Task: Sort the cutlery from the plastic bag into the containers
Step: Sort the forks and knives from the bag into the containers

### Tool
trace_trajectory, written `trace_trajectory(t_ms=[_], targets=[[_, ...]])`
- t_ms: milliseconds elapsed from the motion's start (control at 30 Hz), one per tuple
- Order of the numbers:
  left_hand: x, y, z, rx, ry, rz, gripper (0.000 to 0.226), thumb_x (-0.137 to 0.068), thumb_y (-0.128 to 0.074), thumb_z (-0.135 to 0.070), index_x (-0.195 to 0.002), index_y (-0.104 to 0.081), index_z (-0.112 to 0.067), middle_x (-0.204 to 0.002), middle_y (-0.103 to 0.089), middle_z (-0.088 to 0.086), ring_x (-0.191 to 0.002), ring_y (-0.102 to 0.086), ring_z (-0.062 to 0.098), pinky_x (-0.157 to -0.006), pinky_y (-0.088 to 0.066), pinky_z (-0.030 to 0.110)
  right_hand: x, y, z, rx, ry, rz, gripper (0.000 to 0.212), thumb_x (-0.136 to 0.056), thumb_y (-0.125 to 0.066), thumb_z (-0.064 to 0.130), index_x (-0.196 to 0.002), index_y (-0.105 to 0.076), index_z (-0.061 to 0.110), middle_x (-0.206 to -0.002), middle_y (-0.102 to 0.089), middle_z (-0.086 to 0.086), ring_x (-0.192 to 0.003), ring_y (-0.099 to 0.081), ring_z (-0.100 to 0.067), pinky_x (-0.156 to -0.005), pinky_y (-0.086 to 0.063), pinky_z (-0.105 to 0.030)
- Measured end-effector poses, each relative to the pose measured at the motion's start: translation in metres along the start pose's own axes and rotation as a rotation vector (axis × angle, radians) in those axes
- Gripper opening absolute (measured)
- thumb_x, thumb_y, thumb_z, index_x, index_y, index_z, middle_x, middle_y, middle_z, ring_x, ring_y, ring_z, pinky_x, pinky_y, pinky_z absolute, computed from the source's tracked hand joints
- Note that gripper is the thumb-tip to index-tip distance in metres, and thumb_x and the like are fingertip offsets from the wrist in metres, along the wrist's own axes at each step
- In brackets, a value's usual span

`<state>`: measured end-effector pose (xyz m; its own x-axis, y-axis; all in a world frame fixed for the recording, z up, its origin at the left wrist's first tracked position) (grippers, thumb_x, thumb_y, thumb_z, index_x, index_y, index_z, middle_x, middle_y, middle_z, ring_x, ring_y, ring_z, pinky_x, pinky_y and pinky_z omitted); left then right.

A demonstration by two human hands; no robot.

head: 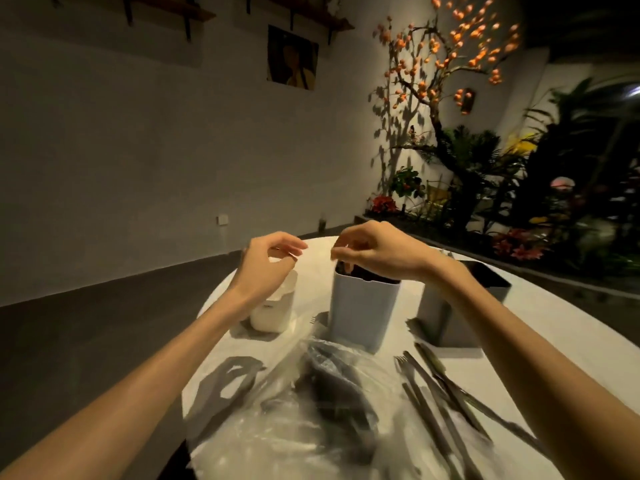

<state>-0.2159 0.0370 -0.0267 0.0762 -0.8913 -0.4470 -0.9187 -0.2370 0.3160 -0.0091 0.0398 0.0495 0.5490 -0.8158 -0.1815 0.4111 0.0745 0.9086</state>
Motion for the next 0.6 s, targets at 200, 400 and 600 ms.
trace_trajectory(t_ms=[200, 400, 600], targets=[[0.051, -0.099, -0.025, 0.054, 0.081, 0.459, 0.026, -0.091, -0.06, 0.001, -0.1, -0.073, -0.02, -0.095, -0.073, 0.005, -0.074, -0.073, 0.016, -0.061, -0.058, 0.029, 0.104, -0.007, -0.075, 0.069, -0.456, 0.411, 0.035, -0.095, -0.058, 0.056, -0.09, -0.066, 0.022, -0.092, -0.069, 0.0, -0.081, -0.061, -0.01, -0.069, -0.048, -0.023], [0.092, -0.175, -0.014, -0.434, 0.177, 0.925, 0.035, -0.078, -0.081, -0.032, -0.104, -0.06, -0.022, -0.102, -0.066, -0.001, -0.086, -0.063, 0.013, -0.075, -0.058, 0.029, 0.174, -0.064, -0.132, 0.115, -0.744, 0.19, 0.086, -0.074, -0.052, 0.087, -0.097, -0.068, 0.007, -0.112, -0.069, -0.012, -0.085, -0.06, -0.018, -0.074, -0.045, -0.027], [0.107, -0.202, -0.017, -0.426, 0.3, 0.993, 0.043, -0.076, -0.085, -0.013, -0.109, -0.059, -0.019, -0.087, -0.073, -0.008, -0.072, -0.068, -0.002, -0.072, -0.059, 0.02, 0.186, -0.077, -0.138, 0.063, -0.758, 0.181, 0.078, -0.061, -0.076, 0.08, -0.101, -0.055, 0.016, -0.113, -0.058, -0.006, -0.101, -0.057, -0.021, -0.081, -0.048, -0.032]])
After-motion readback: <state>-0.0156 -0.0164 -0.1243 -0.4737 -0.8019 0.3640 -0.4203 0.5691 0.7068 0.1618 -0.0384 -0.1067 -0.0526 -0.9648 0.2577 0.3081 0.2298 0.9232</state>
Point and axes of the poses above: each hand's wrist, its own x-axis away from the middle knuckle, its own y-axis out of the back of the hand, z = x × y, the point moved 1 cm from there along -x, towards the middle knuckle
